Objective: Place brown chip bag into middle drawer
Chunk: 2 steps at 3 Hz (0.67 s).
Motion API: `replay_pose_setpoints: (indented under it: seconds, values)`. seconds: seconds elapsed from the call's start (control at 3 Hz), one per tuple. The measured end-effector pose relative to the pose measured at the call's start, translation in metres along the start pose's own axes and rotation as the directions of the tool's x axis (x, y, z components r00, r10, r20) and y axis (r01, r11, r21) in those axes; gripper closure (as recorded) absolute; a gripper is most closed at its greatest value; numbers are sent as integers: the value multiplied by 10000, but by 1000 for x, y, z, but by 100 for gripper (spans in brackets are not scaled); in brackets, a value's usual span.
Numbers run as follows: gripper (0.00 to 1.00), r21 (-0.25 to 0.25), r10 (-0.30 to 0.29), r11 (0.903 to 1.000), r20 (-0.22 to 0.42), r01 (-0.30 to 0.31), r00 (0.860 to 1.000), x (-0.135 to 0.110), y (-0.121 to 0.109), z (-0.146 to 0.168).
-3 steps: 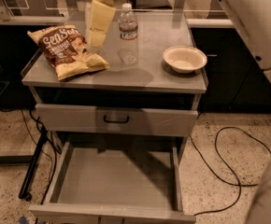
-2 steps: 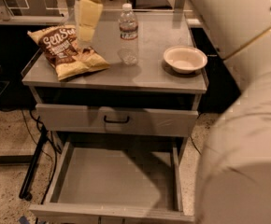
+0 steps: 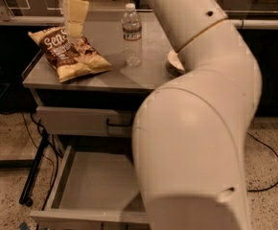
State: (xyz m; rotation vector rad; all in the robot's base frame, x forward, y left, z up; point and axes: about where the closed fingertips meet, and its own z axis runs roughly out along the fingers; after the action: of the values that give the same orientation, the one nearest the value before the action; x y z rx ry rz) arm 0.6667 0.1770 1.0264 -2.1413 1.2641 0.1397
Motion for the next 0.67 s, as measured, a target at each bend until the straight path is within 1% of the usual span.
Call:
replay_pose_setpoints:
  seconds: [0.33,0.67]
  values:
    - [0,157,17,9999,75,-18,10000,0,-7,0]
    - [0,-187,-28,9998,-318,22,9995,7,-9,17]
